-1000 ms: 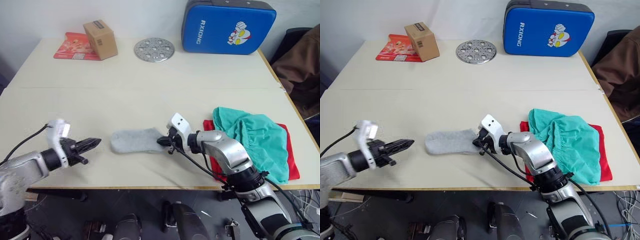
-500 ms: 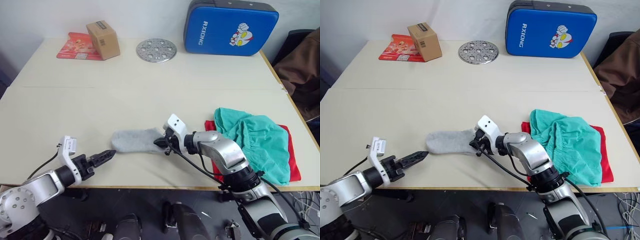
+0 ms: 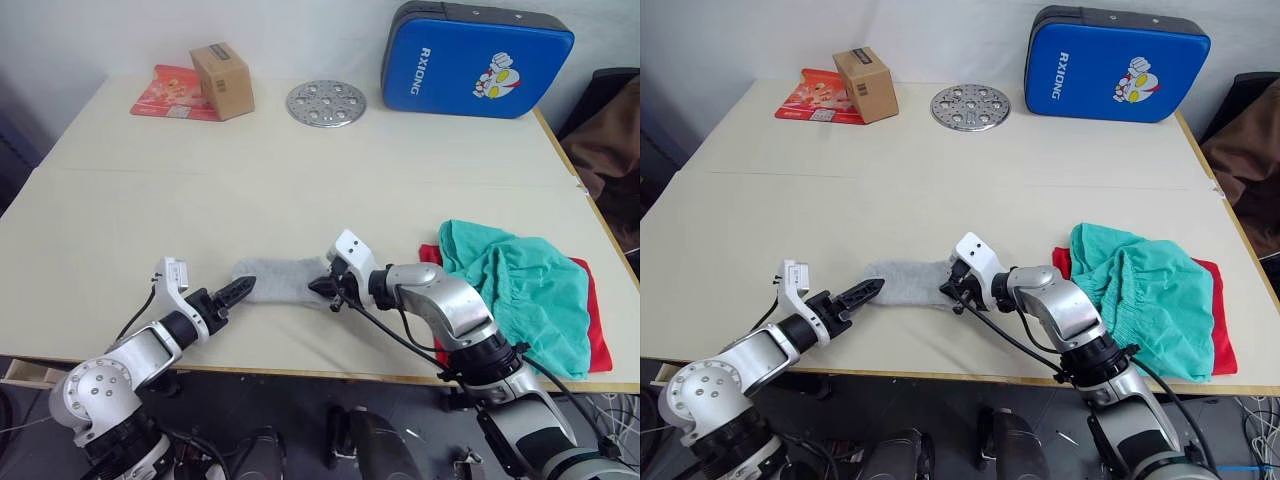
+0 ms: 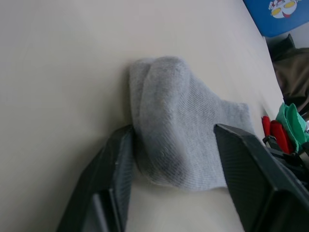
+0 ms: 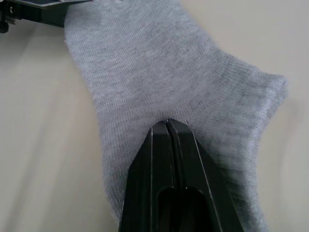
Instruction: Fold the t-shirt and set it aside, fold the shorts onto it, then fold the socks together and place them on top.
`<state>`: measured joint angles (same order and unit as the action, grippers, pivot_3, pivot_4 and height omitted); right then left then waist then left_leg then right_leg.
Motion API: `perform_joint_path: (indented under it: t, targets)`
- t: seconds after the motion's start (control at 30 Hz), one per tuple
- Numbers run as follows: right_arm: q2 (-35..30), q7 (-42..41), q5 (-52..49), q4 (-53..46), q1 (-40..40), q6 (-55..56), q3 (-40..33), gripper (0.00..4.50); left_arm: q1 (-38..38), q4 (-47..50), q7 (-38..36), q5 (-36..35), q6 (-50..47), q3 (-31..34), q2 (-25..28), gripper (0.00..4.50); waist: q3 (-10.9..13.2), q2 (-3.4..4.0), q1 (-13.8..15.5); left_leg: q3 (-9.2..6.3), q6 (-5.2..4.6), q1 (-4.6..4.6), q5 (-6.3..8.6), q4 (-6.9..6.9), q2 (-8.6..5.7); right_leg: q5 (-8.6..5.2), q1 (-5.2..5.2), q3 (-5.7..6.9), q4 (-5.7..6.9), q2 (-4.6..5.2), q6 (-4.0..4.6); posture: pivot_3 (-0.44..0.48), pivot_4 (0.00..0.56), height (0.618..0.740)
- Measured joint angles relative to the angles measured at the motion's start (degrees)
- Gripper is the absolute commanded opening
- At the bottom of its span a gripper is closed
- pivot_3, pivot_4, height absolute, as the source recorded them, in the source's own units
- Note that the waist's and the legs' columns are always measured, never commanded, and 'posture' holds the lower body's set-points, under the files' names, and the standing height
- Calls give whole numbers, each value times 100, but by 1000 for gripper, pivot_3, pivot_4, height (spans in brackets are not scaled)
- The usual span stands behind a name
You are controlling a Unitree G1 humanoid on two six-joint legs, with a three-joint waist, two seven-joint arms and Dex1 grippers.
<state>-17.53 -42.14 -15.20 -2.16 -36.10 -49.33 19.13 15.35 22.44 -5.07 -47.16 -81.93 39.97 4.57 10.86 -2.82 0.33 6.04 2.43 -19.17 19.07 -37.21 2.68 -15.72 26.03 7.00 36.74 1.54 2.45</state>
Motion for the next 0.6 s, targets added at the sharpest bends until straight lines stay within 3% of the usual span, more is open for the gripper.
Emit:
perform_joint_path:
  t: [0.17, 0.2, 0.37, 0.43, 0.53, 0.6]
  targets:
    - [-25, 4, -3, -64, 33, -6, -3, 0, -31, -47, -46, 52, 274, -499, 276, 186, 1, -1, -11, 0, 3, -4, 0, 3, 3, 0, 4, 0, -3, -4, -1, 0, 150, 740]
    - [-45, 4, -6, -92, 59, -4, -9, 0, -16, -29, -135, 36, 301, -663, 411, 15, 1, -1, -19, 0, 3, -4, 0, 5, 3, -1, 4, 0, -7, -4, -1, 0, 150, 740]
    - [-81, 5, -14, -150, 114, 15, -35, 0, 356, 256, -787, 68, 608, -1768, 1474, 15, 1, -1, -37, 1, 6, -3, 0, 8, 4, 0, 7, 0, -10, -5, -1, 0, 150, 740]
    - [-81, 18, -14, -152, 117, 40, -39, 0, 582, 376, -1284, 423, 1038, -2714, 2294, 15, 2, 1, -42, 1, 9, -1, -1, 9, 3, 0, 19, -1, -10, -6, -1, 0, 150, 740]
    - [-61, 30, -15, -152, 121, 62, -39, 0, 873, 384, -1898, 1002, 1743, -3788, 3008, 15, 5, 7, -48, 4, 9, -3, -1, 13, 3, 0, 29, -2, -13, -5, 0, 0, 150, 740]
    - [-27, 65, -14, -156, 136, 74, -64, 0, 1316, 140, -2553, 1717, 2475, -4905, 3659, 15, 6, 7, -46, 6, 11, -5, -3, 13, 5, 1, 43, -3, -11, -8, 1, 0, 150, 740]
